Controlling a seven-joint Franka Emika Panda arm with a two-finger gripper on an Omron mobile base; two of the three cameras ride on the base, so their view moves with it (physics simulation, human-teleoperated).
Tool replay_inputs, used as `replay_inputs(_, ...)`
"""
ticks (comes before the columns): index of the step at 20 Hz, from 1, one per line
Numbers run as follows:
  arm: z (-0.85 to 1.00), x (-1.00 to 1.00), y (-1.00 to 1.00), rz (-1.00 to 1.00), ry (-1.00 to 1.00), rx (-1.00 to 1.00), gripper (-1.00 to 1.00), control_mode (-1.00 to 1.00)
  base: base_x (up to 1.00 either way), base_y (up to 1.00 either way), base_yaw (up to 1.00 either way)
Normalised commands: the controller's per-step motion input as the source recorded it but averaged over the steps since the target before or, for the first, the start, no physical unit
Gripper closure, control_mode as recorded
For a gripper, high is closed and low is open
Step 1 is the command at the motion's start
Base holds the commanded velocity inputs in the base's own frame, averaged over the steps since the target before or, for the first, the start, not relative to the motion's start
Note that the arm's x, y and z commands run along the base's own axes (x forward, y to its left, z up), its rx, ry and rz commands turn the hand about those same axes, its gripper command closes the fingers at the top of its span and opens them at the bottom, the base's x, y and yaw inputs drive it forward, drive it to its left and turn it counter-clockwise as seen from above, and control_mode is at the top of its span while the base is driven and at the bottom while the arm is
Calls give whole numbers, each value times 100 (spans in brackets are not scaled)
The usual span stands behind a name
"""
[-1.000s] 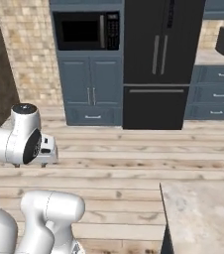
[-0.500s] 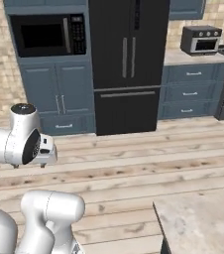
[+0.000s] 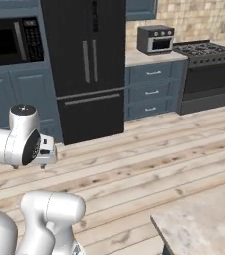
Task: There is a wine glass and glass cup on the dining counter. Place the wine bottle next to the wine glass and the juice bottle next to the glass cup.
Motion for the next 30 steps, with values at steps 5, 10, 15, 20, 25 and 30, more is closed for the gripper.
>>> replay_inputs(5, 0, 0, 0, 0, 0, 0, -100, 100, 58, 15, -40)
replay_inputs(10, 0, 0, 0, 0, 0, 0, -100, 100, 59, 15, -38)
replay_inputs(15, 0, 0, 0, 0, 0, 0, -100, 100, 60, 15, -36)
replay_inputs(20, 0, 0, 0, 0, 0, 0, -100, 100, 62, 14, -33)
replay_inputs(25, 0, 0, 0, 0, 0, 0, -100, 100, 64, 13, -30)
replay_inputs(30, 0, 0, 0, 0, 0, 0, -100, 100, 72, 11, -20)
